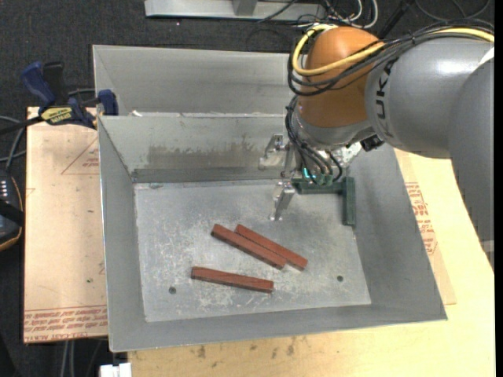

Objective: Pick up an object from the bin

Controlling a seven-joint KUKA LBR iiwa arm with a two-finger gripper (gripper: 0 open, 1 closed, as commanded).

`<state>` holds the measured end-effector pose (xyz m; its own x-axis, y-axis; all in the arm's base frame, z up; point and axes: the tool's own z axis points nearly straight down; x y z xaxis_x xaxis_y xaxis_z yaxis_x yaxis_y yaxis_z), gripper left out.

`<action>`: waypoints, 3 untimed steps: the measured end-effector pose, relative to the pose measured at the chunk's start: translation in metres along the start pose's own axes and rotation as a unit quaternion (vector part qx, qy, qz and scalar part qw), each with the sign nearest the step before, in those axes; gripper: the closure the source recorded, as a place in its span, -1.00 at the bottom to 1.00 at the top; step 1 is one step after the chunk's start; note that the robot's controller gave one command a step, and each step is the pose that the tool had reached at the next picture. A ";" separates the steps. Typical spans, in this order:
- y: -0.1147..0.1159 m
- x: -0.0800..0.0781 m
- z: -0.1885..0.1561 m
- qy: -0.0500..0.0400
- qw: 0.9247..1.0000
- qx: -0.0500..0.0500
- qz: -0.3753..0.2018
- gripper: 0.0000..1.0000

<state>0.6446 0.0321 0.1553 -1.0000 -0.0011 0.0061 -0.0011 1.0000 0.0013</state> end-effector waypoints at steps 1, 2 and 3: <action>0.000 -0.002 -0.005 -0.004 1.000 0.000 0.000 -1.00; 0.000 0.043 0.038 -0.006 0.999 0.000 -0.034 -1.00; 0.051 0.040 0.077 -0.010 0.992 0.000 0.127 1.00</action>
Offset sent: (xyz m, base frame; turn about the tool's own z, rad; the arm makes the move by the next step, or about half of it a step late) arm -0.0792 -0.0007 -0.0735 -0.1215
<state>0.6045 0.0833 0.0786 -0.9681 0.2501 -0.0131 0.2501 0.9682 0.0022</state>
